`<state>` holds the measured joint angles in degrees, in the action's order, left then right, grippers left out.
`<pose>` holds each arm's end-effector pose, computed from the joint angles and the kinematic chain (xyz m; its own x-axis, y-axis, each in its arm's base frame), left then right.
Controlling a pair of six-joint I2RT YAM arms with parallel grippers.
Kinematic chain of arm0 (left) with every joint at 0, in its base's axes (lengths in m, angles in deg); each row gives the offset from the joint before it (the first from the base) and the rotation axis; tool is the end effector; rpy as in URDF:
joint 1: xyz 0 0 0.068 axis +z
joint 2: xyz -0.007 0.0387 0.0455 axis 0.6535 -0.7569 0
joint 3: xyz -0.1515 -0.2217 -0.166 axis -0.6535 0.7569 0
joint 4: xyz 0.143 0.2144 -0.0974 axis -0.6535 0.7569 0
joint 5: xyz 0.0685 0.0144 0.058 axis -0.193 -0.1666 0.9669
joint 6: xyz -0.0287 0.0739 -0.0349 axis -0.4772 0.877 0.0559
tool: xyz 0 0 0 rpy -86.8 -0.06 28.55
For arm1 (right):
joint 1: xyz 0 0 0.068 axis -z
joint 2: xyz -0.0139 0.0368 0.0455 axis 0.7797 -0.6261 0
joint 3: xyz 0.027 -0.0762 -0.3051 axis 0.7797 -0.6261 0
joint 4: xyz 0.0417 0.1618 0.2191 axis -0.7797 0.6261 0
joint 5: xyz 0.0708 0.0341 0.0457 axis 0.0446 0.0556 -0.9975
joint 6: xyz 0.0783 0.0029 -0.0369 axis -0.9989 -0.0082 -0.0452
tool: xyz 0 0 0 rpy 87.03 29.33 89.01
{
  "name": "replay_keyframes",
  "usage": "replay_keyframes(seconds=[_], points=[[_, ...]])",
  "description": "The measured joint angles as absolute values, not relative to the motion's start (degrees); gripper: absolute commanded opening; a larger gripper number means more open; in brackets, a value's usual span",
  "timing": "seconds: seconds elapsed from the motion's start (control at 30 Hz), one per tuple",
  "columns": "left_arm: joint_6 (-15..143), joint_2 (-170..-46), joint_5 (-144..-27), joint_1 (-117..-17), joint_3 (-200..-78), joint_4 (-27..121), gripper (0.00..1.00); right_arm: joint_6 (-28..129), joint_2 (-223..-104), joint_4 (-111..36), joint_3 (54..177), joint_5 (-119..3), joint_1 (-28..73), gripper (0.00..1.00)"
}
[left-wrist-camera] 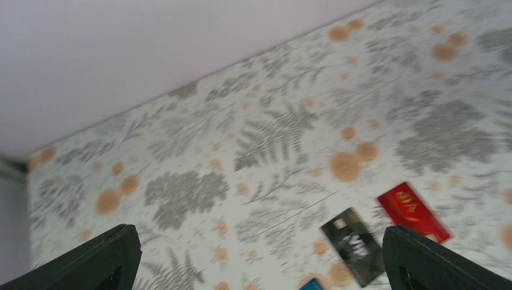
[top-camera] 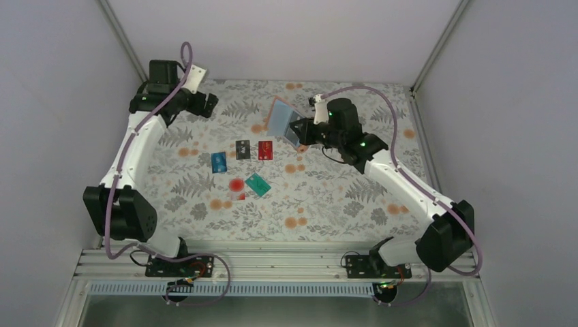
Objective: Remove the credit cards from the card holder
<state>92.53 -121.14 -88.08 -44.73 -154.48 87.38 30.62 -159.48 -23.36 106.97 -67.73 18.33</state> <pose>0.3868 -0.0408 0.3821 -0.5428 0.3234 -0.7751 0.3855 0.9159 0.1122 0.2839 0.2105 0.3644 -0.6525 0.0922 -0.7522 -0.5015 0.6915 0.5199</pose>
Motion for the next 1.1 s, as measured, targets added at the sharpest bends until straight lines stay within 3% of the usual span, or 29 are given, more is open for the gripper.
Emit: replay_keyframes(seconds=[0.13, 0.23, 0.33, 0.4, 0.67, 1.1], points=[[94.11, -119.24, -96.59, -46.02, -158.0, 90.0, 0.92, 32.04, -162.03, -19.82, 109.27, -63.28, 18.33, 0.04], [97.04, -115.9, -104.83, -51.83, -160.08, 91.73, 0.79, 32.9, -163.8, -18.66, 110.84, -61.59, 18.33, 0.04], [99.49, -113.41, -114.09, -60.45, -160.69, 94.42, 0.59, 34.3, -164.44, -18.57, 111.23, -62.69, 18.37, 0.04], [100.23, -113.32, -121.2, -63.92, -160.52, 96.23, 0.55, 35.54, -164.42, -18.75, 111.23, -64.98, 18.42, 0.04], [100.25, -121.14, -131.12, -64.47, -158.48, 101.61, 0.43, 38.32, -160.55, -24.87, 108.7, -77.81, 18.92, 0.04], [98.72, -120.29, -131.36, -64.95, -157.61, 101.13, 0.45, 38.69, -156.77, -36.28, 104.11, -92.48, 19.73, 0.04]])
